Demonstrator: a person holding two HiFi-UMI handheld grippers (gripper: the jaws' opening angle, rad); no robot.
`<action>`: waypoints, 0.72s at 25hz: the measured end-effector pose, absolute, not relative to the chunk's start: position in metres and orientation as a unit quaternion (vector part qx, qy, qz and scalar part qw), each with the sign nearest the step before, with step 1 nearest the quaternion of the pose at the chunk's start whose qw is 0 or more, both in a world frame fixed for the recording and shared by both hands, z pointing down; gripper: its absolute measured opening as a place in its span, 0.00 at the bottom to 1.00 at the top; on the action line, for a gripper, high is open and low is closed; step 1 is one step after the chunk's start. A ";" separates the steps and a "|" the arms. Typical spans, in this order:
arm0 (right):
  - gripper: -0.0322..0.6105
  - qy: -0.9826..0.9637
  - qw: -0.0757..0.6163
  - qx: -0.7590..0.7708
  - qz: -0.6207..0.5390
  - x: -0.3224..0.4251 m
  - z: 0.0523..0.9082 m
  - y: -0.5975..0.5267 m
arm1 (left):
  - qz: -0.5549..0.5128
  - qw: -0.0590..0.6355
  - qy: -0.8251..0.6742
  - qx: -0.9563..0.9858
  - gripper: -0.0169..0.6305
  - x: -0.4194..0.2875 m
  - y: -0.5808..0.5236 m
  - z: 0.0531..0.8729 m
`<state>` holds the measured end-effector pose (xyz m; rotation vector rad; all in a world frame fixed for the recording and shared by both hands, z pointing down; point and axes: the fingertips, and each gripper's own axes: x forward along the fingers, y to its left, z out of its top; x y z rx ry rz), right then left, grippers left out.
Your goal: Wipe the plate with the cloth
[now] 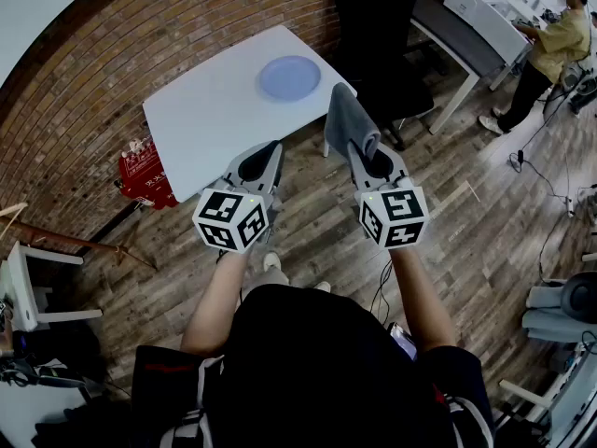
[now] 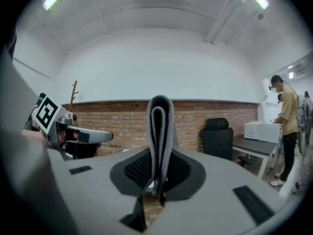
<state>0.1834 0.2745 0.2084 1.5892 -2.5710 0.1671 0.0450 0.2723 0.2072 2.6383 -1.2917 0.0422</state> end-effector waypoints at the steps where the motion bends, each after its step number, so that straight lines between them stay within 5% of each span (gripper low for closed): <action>1: 0.13 -0.849 0.056 0.523 0.058 0.181 0.208 0.275 | 0.013 0.102 -0.438 0.893 0.05 0.042 0.272 0.206; 18: 0.13 -0.863 0.054 0.500 0.057 0.171 0.207 0.285 | 0.005 0.096 -0.443 0.891 0.05 0.041 0.273 0.202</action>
